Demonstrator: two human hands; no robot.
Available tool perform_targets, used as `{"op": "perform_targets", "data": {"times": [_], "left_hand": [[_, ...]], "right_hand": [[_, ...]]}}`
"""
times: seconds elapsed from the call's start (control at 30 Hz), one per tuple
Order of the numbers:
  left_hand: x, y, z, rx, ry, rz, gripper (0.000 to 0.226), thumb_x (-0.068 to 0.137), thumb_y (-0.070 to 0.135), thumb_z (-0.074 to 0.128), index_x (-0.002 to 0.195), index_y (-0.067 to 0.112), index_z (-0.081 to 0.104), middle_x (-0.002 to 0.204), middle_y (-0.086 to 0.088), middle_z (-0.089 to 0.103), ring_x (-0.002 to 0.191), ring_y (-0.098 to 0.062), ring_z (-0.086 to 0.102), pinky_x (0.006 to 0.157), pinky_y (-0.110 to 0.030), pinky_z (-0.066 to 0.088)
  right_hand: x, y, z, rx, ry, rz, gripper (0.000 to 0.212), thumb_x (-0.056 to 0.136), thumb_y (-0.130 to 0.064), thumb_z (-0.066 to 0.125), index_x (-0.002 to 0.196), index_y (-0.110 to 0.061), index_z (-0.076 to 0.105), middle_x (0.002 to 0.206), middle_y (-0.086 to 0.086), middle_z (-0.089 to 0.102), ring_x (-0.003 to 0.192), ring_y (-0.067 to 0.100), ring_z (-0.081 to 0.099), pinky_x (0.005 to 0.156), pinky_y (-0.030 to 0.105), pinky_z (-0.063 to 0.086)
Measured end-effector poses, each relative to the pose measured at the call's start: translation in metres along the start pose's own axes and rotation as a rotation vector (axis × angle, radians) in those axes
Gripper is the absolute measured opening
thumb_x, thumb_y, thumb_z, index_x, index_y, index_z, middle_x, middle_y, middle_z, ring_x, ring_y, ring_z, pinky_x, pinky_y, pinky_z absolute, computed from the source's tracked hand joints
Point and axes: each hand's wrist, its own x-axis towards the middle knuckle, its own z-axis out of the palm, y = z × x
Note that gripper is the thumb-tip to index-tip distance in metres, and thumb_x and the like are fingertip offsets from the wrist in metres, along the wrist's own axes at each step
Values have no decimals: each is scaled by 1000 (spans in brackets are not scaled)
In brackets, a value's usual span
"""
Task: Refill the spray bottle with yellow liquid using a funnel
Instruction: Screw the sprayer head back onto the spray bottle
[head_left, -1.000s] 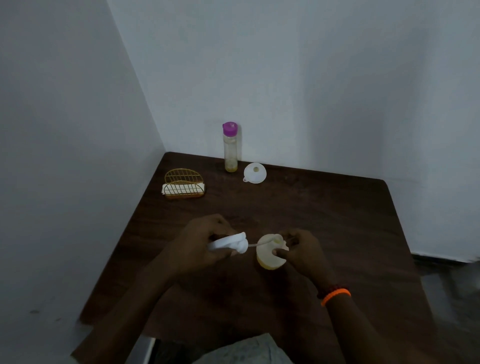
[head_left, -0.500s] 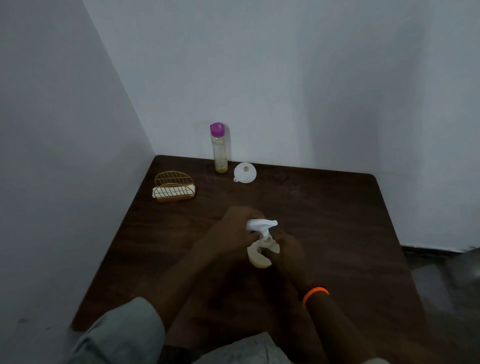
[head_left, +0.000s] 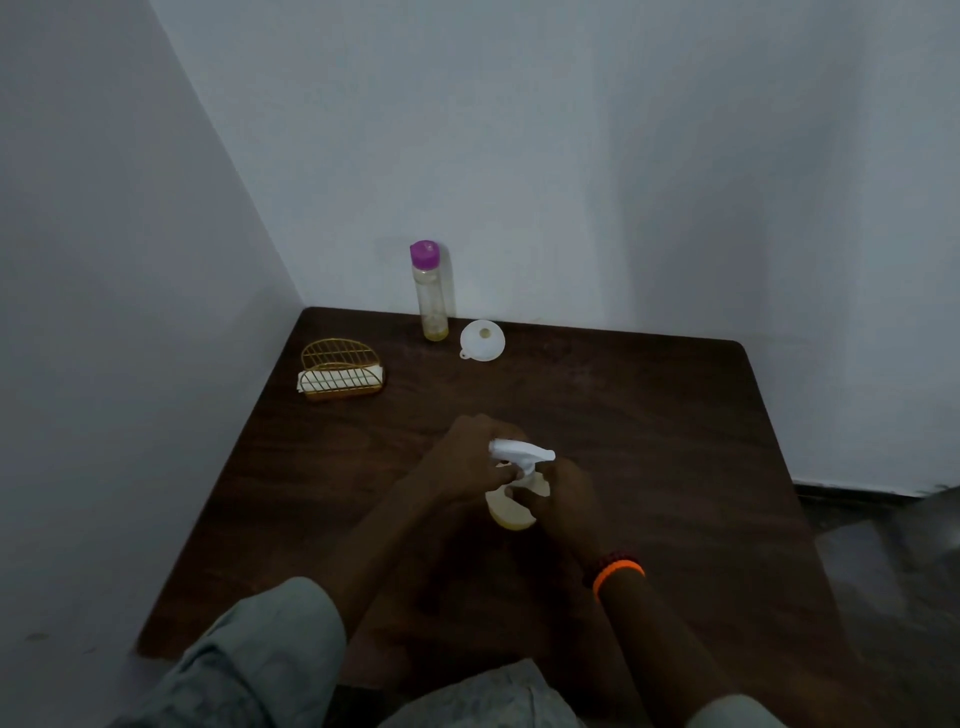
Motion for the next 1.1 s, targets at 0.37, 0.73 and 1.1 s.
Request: {"op": "perform_targets", "data": {"times": [0.37,0.73,1.1], "left_hand": [[8,-3,0,93,-105,6,32,76,31,82,105,21,73,92,13,66,80,0,55,73,-11,43],[12,-1,3,44,-139,89,44,76,24,83,117,17,71,112,4,72,97,-4,64,84,-20,51],[12,-6,10,42,-86,83,38,75,30,82,108,17,69,100,4,69,87,-8,63,79,-33,55]], "right_hand": [[0,0,1,22,10,10,51,74,-26,87,117,-8,66,110,-1,63,102,13,60,82,21,40],[1,3,3,4,-24,-45,42,79,-28,83,114,-9,71,111,4,71,101,18,68,88,31,53],[7,6,1,-14,-24,-15,48,76,-36,83,117,-14,69,111,-3,70,99,12,67,80,24,50]]}}
